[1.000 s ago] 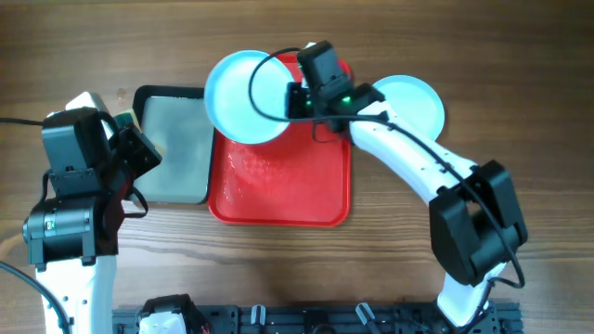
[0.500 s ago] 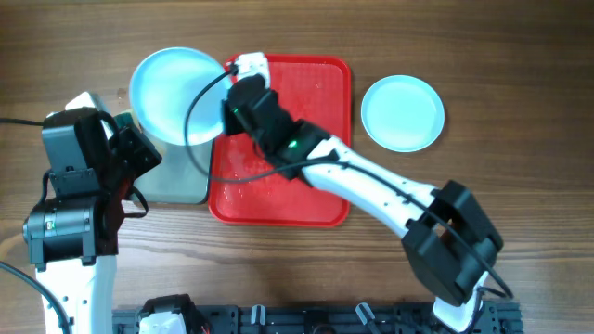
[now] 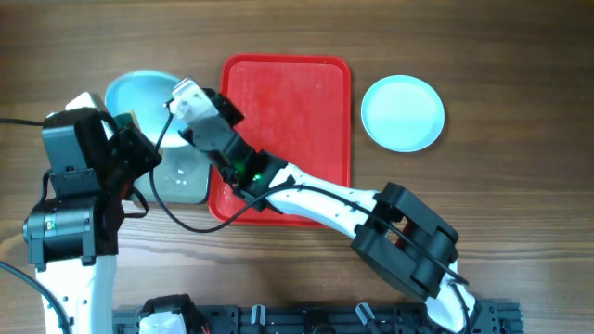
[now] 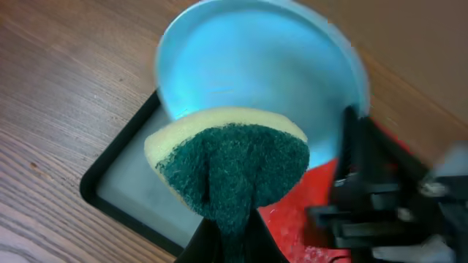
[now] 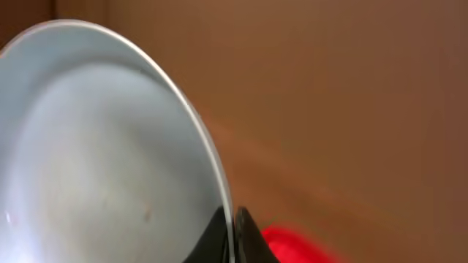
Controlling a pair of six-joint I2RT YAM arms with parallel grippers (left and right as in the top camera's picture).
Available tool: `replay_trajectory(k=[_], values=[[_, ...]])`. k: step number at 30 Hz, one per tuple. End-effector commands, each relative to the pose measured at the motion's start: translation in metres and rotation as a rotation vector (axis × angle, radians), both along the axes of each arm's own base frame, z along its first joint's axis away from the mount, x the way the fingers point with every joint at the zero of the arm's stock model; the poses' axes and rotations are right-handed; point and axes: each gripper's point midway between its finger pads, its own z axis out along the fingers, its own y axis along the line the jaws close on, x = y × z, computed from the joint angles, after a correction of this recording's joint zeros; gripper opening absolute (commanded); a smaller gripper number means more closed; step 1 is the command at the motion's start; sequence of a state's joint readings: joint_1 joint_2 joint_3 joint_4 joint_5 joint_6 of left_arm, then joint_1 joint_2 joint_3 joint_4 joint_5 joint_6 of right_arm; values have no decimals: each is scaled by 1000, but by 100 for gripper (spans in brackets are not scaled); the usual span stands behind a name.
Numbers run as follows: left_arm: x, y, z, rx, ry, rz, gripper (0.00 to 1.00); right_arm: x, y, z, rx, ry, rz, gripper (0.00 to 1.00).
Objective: Clean dirty plates on tray and stack at the side
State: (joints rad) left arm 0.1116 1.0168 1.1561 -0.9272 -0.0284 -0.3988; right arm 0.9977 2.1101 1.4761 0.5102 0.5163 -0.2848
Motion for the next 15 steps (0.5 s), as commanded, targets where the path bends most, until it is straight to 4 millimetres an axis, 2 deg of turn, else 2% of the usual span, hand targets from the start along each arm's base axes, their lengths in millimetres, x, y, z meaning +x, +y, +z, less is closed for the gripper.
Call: replay_trajectory(k=[1, 5, 15], values=[[1, 0, 7, 0, -21, -1, 4, 9, -9, 29, -234, -225, -51, 4], [1, 0, 6, 0, -21, -1, 4, 9, -9, 42, -243, -282, -58, 4], [1, 0, 7, 0, -21, -2, 4, 9, -9, 42, -237, -280, -58, 4]])
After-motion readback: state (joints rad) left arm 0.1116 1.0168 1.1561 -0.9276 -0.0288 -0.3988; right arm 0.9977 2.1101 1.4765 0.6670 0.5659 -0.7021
